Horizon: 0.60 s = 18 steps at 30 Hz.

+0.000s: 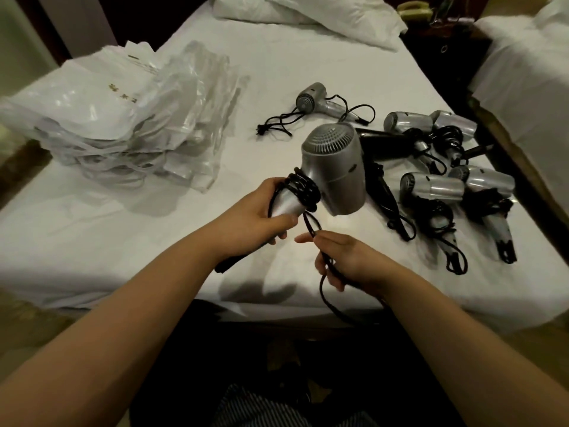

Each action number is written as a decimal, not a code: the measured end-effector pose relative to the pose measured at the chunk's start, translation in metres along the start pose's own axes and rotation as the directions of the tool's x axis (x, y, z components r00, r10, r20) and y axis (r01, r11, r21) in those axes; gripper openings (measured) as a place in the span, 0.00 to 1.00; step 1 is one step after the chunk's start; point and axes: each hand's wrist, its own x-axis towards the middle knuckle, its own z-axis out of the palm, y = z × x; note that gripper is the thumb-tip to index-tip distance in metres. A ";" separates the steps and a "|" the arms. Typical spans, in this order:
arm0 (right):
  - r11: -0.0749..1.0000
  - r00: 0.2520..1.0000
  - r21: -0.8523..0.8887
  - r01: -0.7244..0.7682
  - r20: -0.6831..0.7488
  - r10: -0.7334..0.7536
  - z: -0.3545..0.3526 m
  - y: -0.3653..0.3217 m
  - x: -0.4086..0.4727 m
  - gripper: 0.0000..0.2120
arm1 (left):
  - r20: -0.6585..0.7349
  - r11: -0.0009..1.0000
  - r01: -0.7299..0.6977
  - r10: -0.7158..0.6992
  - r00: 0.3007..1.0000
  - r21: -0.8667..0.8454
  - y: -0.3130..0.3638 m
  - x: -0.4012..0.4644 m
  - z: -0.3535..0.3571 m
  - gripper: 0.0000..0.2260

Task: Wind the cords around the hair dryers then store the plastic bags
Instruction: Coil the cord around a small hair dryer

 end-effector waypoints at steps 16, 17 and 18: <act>0.836 0.901 -0.545 0.063 -0.330 -0.283 0.015 -0.064 -0.030 0.05 | -0.490 0.874 0.088 0.182 0.852 0.477 -0.005 0.020 -0.007 0.27; 0.937 0.904 -0.331 0.109 -0.360 -0.232 0.016 -0.067 -0.033 0.06 | -0.507 0.874 0.094 0.186 0.841 0.477 -0.005 0.020 -0.010 0.27; 0.985 0.912 -0.059 0.163 -0.371 -0.173 0.018 -0.070 -0.036 0.07 | -0.523 0.875 0.101 0.187 0.832 0.474 -0.005 0.019 -0.013 0.27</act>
